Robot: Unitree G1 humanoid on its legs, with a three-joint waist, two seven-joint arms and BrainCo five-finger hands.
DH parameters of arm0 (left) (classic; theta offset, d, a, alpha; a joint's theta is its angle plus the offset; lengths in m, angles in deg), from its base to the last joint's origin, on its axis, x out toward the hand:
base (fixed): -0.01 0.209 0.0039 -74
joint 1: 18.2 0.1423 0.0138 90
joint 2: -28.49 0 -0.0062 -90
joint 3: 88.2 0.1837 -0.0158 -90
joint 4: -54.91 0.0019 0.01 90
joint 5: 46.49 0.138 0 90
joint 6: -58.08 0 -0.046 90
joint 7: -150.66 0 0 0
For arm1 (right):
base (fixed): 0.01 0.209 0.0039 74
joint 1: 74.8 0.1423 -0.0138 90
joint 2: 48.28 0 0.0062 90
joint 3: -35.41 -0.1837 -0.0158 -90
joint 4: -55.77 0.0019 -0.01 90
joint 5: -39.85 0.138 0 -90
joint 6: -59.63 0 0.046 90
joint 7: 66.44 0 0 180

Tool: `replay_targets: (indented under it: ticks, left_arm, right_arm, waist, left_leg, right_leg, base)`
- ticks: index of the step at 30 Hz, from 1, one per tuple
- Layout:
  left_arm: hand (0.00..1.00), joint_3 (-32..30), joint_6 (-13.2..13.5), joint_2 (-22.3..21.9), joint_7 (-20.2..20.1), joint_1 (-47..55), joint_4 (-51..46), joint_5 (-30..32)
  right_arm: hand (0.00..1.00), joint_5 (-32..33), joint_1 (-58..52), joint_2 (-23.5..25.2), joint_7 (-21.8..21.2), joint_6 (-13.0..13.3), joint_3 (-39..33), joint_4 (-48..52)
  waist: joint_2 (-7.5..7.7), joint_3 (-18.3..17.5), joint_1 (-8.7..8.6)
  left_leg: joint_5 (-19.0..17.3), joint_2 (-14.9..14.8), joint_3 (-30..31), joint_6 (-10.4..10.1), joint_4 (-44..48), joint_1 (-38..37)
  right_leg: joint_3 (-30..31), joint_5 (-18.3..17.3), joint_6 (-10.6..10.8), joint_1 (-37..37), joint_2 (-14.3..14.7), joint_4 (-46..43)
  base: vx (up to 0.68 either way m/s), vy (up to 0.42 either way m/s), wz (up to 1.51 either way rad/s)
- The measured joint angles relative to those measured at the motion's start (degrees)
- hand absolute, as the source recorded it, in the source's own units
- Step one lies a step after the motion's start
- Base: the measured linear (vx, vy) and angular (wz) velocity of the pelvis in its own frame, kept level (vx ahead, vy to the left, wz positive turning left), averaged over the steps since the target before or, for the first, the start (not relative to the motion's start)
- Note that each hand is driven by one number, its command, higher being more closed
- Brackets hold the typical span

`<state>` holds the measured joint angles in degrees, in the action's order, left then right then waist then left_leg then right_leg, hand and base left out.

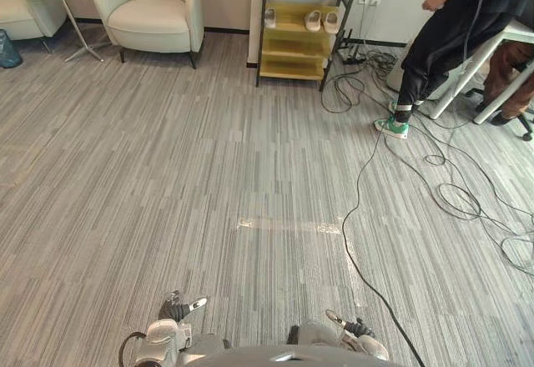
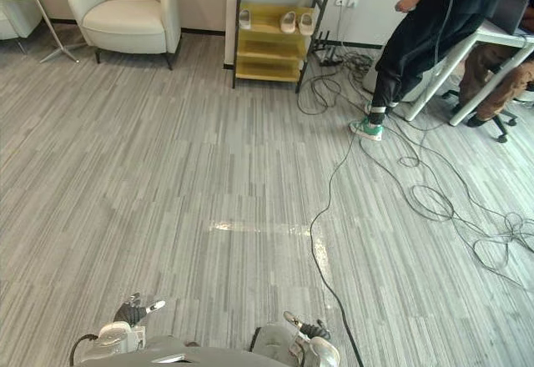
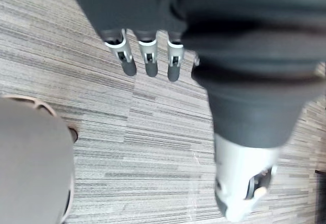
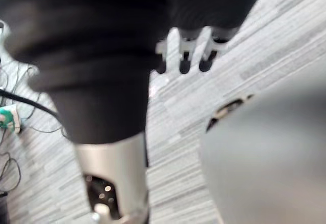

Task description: Pick up cushions and gather them together orderly.

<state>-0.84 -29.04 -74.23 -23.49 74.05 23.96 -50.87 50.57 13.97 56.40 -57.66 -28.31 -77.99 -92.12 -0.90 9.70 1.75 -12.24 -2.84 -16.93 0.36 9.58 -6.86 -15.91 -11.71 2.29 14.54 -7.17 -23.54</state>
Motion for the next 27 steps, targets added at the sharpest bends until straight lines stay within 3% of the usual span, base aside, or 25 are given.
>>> replay_targets:
  ticks: [2,3,4,5,7,8,10,11,14,16,20,21,22,23,27]
  left_arm:
    - [0.0,-0.1,0.0,0.0,0.0,0.2,0.2,0.1]
    - [0.0,-0.2,0.0,0.0,0.0,0.2,0.3,0.1]
    - [0.0,-1.7,0.0,-0.3,0.0,0.4,0.3,0.1]
    - [0.0,-2.6,0.0,-0.7,0.0,0.4,0.4,0.2]
    - [0.0,-3.8,0.0,-3.3,-0.1,0.9,0.8,0.3]
    - [0.0,-4.2,0.1,-4.3,-0.2,1.0,0.9,0.9]
    - [0.0,-5.3,0.1,-4.3,-0.2,0.8,0.5,1.5]
    - [0.0,-6.3,0.2,-4.3,-0.3,0.8,-0.2,1.5]
    - [0.0,-6.3,0.3,-4.8,-0.5,1.2,-1.5,1.8]
    - [0.0,-6.2,0.3,-4.7,-0.6,1.3,-1.8,2.2]
    - [0.0,-5.7,0.2,-4.3,-1.0,0.6,-1.7,2.3]
    - [0.0,-4.8,0.2,-4.2,-1.0,0.6,-1.4,2.3]
    - [0.0,-4.5,0.2,-4.2,-1.0,0.7,-1.0,2.3]
    - [0.0,-4.2,0.3,-4.3,-1.1,0.4,-0.7,2.1]
    - [0.0,-3.8,0.2,-1.5,-1.2,-0.4,0.4,2.2]
  right_arm:
    - [0.0,-0.1,0.2,0.0,0.0,0.0,0.2,0.1]
    - [0.0,-0.1,0.2,0.1,0.0,0.1,0.2,0.1]
    - [0.0,-0.1,-0.2,0.3,0.0,0.1,0.2,0.3]
    - [0.0,-0.1,-0.3,0.2,-0.1,0.1,0.2,0.4]
    - [0.0,-1.4,-0.2,-1.5,-0.2,0.4,0.1,0.8]
    - [0.0,-1.8,-0.2,-1.9,-0.1,0.4,-0.2,0.7]
    - [0.0,-1.9,-0.5,-1.8,-0.1,0.2,-0.6,0.6]
    - [0.0,-1.9,-1.1,-1.7,-0.1,0.3,-0.5,0.7]
    - [0.0,-1.8,-2.5,-1.5,-0.1,0.2,-1.4,0.7]
    - [0.0,-1.6,-2.9,-1.5,-0.1,0.2,-1.8,0.7]
    - [0.0,-1.5,-2.9,-1.4,0.0,-0.1,-2.6,0.6]
    - [0.0,-1.5,-3.0,-1.6,0.0,0.0,-2.7,0.4]
    - [0.0,-1.5,-3.0,-1.7,0.0,0.0,-2.7,0.4]
    - [0.0,-1.5,-2.8,-1.7,0.0,0.0,-2.7,0.1]
    - [0.0,-1.7,-2.7,0.7,0.0,0.0,-2.7,-0.8]
  waist:
    - [-0.13,0.3,-0.35]
    - [0.09,0.3,-0.44]
    - [0.76,0.4,-0.43]
    - [0.91,0.1,-0.68]
    - [-2.89,-1.0,-0.81]
    - [-4.34,-1.4,-0.73]
    - [-4.21,-1.1,-0.79]
    - [-4.28,-0.7,-0.75]
    - [-4.45,-0.8,0.18]
    - [-4.46,-0.8,0.15]
    - [-4.06,-0.6,0.84]
    - [-4.04,-0.7,0.76]
    - [-4.35,-0.9,0.82]
    - [-4.59,-0.8,1.27]
    - [-0.19,-1.5,1.27]
  left_leg:
    - [-1.0,-0.9,0.9,-2.3,-0.9,-2.3]
    - [-1.4,-0.9,1.2,-2.9,-0.9,-2.8]
    - [-2.8,-0.8,2.2,-4.6,-0.9,-4.8]
    - [-3.8,-1.5,3.2,-5.4,-0.8,-5.9]
    - [-5.4,-5.7,5.1,-6.4,0.2,-6.1]
    - [-5.0,-7.3,6.4,-6.2,5.2,-4.0]
    - [-3.1,-9.3,8.2,-5.9,17.4,1.3]
    - [1.2,-11.3,9.2,-5.5,28.3,5.6]
    - [1.9,-13.9,7.6,-5.4,40.5,10.1]
    - [0.8,-13.7,5.7,-5.5,39.1,12.3]
    - [-1.1,-10.0,6.4,-6.2,22.8,13.7]
    - [0.8,-6.5,9.1,-6.9,11.0,12.7]
    - [2.8,-5.9,10.0,-7.1,7.8,12.2]
    - [7.4,-5.1,10.6,-5.6,4.9,11.4]
    - [6.4,-0.6,9.0,-3.9,2.7,8.8]
  right_leg:
    - [3.0,8.7,0.4,0.8,1.4,12.2]
    - [3.7,10.1,0.8,0.7,1.3,13.8]
    - [5.2,15.4,0.7,0.4,0.6,14.1]
    - [5.0,17.5,-0.7,0.5,1.1,11.2]
    - [2.3,11.9,-1.9,1.8,3.9,6.0]
    - [1.0,10.6,-2.8,1.0,4.7,6.0]
    - [-0.3,9.1,-3.5,-1.5,5.4,6.8]
    - [-1.0,7.9,-4.2,-4.8,6.0,7.7]
    - [-0.8,7.2,-4.4,-11.5,7.5,12.0]
    - [-0.5,7.3,-4.2,-14.1,7.5,14.5]
    - [0.8,8.1,-3.1,-16.6,5.8,16.3]
    - [1.6,7.7,-1.4,-17.0,4.2,16.1]
    - [1.9,7.6,-0.7,-17.0,4.2,16.0]
    - [3.5,7.3,0.4,-17.3,4.3,16.1]
    - [6.2,7.6,1.9,-18.9,0.6,18.8]
  base:
    - [0.31,-0.184,0.14]
    - [0.43,-0.348,0.29]
    - [0.38,-0.347,0.32]
    - [0.37,-0.362,0.37]
    - [0.35,-0.318,0.32]
    - [0.36,-0.301,0.32]
    - [0.3,-0.284,0.36]
    - [0.33,-0.286,0.26]
    - [0.27,-0.127,-0.03]
    - [0.24,-0.034,-0.1]
    - [0.23,0.104,-0.17]
    - [0.21,0.21,-0.12]
    - [0.26,0.282,-0.29]
    - [0.23,0.217,-0.28]
    - [0.18,0.193,-0.13]
